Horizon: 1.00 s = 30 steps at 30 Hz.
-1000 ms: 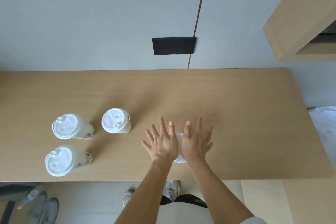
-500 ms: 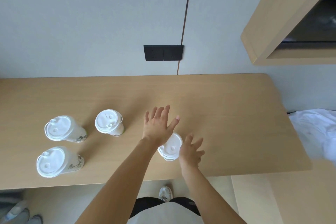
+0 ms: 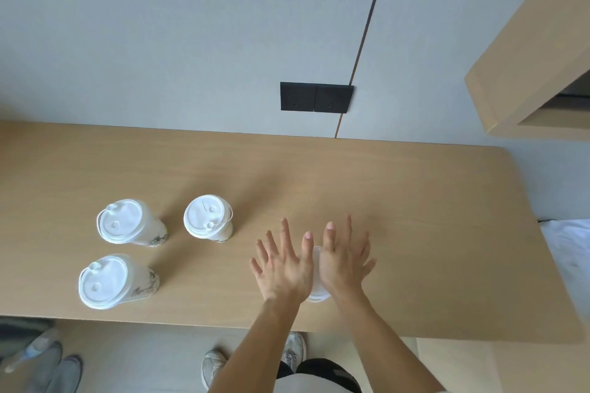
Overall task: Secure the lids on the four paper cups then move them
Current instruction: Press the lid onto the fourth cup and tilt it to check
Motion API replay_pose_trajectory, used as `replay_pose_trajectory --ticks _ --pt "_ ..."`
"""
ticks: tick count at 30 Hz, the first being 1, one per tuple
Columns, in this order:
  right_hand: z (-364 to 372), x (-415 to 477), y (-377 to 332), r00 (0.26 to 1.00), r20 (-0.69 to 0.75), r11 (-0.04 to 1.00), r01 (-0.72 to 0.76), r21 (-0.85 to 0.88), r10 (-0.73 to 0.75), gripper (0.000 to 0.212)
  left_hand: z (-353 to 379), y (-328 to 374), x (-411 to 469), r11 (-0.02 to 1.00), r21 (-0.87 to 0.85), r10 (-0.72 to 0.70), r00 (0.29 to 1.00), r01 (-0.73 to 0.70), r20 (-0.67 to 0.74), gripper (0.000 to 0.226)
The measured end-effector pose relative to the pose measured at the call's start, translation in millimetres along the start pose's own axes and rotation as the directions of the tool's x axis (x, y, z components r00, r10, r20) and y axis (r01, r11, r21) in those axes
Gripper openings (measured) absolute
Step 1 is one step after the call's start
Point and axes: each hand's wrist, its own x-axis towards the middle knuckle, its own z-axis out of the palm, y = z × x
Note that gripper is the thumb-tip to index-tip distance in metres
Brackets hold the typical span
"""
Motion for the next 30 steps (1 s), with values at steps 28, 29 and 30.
replay_pose_trajectory --ticks 28,29,30 --pt "-2.8 -9.2 -11.6 0.998 -0.052 0.991 0.047 0.129 -0.040 0.078 -21.5 4.1 -3.1 0.995 -0.102 0.000 0.997 -0.008 -0.080 0.082" --pt "-0.1 -6.2 -12.5 0.996 -0.040 0.993 0.084 0.078 -0.081 0.077 -17.0 2.4 -4.2 0.995 -0.096 -0.036 0.997 0.030 -0.063 0.081" --pt "3.1 -3.4 -11.7 0.993 -0.031 0.993 0.113 0.024 -0.112 0.076 -11.8 1.0 -4.4 0.995 -0.082 -0.061 0.997 0.057 -0.050 0.080"
